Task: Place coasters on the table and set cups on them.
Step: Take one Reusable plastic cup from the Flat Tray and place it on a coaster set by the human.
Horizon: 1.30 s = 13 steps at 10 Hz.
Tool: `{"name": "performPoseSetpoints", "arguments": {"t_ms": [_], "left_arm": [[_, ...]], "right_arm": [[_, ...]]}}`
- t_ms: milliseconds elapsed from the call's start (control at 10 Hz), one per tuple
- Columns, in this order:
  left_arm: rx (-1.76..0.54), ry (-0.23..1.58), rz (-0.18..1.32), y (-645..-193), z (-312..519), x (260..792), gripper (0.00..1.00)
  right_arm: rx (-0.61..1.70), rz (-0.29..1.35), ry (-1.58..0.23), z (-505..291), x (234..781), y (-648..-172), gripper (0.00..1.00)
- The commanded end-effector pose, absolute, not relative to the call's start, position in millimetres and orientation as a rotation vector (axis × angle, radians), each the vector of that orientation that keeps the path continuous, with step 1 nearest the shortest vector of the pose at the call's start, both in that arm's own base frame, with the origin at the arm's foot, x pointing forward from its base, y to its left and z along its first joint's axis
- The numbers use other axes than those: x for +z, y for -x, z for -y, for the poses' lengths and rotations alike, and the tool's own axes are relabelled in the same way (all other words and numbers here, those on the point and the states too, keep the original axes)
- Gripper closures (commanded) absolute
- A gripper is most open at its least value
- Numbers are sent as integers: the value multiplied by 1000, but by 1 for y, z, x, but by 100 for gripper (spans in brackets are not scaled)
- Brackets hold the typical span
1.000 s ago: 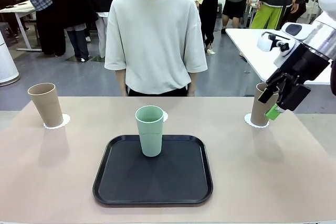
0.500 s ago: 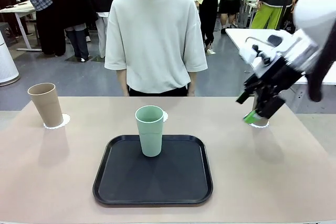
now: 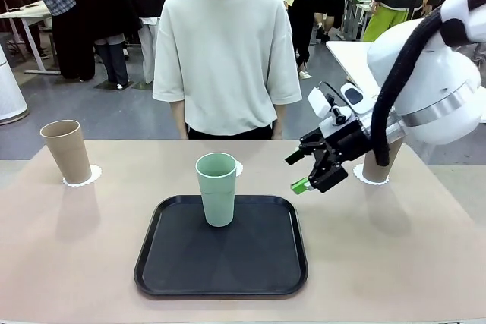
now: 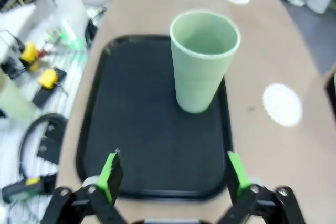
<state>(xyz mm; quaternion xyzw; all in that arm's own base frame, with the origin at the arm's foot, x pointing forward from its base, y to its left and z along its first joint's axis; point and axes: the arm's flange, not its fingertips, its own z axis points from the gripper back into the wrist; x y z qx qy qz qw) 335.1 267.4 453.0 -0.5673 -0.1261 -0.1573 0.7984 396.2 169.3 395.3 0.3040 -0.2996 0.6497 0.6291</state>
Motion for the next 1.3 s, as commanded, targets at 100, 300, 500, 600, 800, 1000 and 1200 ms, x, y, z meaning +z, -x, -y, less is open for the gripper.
{"name": "performPoseSetpoints", "arguments": {"t_ms": [100, 300, 500, 600, 800, 1000, 1200], "left_arm": [[-317, 1207, 267, -335, -268, 456, 0], [-317, 1207, 267, -335, -268, 456, 0], [-317, 1207, 267, -335, -268, 456, 0], [-317, 1207, 267, -335, -268, 456, 0], [-317, 1207, 267, -335, -268, 456, 0], [-317, 1207, 267, -335, -268, 456, 0], [-317, 1207, 267, -335, -268, 456, 0]], "right_arm": [[1418, 711, -884, -179, 366, -414, 0], [1395, 595, -783, -187, 368, -412, 0], [1405, 692, -878, -179, 366, -405, 0], [1405, 692, -878, -179, 366, -405, 0], [1426, 802, -944, -176, 363, -408, 0], [1419, 1000, -1028, -175, 342, -417, 0], [1429, 1034, -1070, -181, 322, -423, 0]]}}
